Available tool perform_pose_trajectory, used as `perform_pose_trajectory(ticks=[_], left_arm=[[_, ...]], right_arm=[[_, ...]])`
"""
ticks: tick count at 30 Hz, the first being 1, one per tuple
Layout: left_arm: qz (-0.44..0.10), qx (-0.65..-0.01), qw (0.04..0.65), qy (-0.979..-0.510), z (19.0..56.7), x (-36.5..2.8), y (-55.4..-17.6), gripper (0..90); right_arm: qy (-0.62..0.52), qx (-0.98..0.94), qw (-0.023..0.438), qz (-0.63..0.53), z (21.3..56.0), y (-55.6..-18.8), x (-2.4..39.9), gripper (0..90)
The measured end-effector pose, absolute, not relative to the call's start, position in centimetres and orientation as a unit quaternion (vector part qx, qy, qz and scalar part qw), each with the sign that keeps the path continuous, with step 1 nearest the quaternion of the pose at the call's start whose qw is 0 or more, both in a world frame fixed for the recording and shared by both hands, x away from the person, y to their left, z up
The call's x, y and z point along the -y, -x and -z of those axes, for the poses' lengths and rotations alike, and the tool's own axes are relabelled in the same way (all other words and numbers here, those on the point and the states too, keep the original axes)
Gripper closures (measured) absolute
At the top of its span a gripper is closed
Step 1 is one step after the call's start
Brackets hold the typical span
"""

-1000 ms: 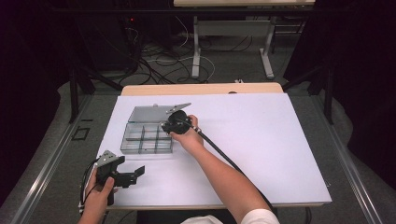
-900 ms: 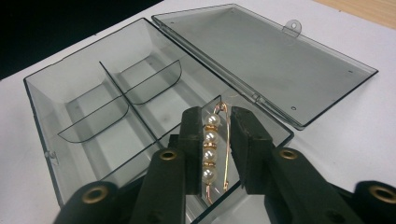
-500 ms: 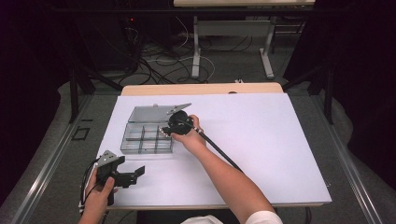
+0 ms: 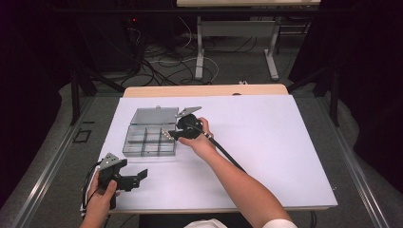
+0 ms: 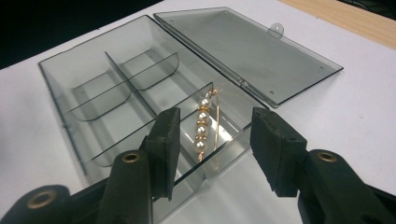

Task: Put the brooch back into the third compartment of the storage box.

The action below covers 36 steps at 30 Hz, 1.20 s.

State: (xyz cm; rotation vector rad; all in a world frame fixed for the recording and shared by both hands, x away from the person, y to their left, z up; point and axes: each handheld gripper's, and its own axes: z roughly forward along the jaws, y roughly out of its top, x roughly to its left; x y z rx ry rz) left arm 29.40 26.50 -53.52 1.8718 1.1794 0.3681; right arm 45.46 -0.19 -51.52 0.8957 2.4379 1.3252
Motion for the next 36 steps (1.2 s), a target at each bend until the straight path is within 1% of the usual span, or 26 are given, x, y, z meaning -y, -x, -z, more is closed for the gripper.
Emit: perform_pose_trajectory(ticks=[2,4,7,13,16,19,22,24,27,31,36], left_arm=[[-0.147,-0.473,0.434,-0.753,53.5,-26.5,-29.4,2.1],[-0.147,-0.473,0.433,-0.753,53.5,-26.5,-29.4,2.1],[-0.149,-0.474,0.432,-0.753,53.6,-26.5,-29.4,2.1],[-0.149,-0.474,0.43,-0.754,53.7,-26.2,-29.5,2.1],[-0.146,-0.473,0.427,-0.757,53.7,-26.1,-29.5,2.1],[-0.148,-0.474,0.428,-0.755,53.8,-26.0,-29.6,2.1],[-0.146,-0.474,0.426,-0.756,53.8,-26.1,-29.6,2.1],[-0.146,-0.476,0.427,-0.754,53.8,-26.1,-29.5,2.1],[-0.147,-0.475,0.426,-0.756,53.8,-26.1,-29.5,2.1],[-0.147,-0.476,0.426,-0.756,53.7,-26.2,-29.5,2.1],[-0.15,-0.477,0.424,-0.755,53.7,-26.2,-29.5,2.1]], right_arm=[[-0.302,-0.83,0.118,-0.454,51.3,-45.0,0.6,49.8],[-0.303,-0.829,0.112,-0.456,51.2,-44.6,1.1,45.1],[-0.298,-0.829,0.114,-0.458,51.1,-43.9,1.8,43.5],[-0.292,-0.83,0.117,-0.461,50.8,-42.5,3.3,37.4],[-0.297,-0.832,0.111,-0.456,50.4,-41.8,4.0,33.7],[-0.292,-0.825,0.116,-0.469,50.3,-41.2,4.5,31.6],[-0.291,-0.825,0.118,-0.471,50.3,-40.7,5.0,26.6],[-0.294,-0.824,0.13,-0.466,50.3,-40.4,5.3,25.1],[-0.299,-0.826,0.127,-0.46,50.2,-40.1,5.9,23.7],[-0.304,-0.831,0.125,-0.449,50.1,-39.6,6.9,18.0],[-0.304,-0.828,0.133,-0.452,50.3,-38.6,8.5,16.2]])
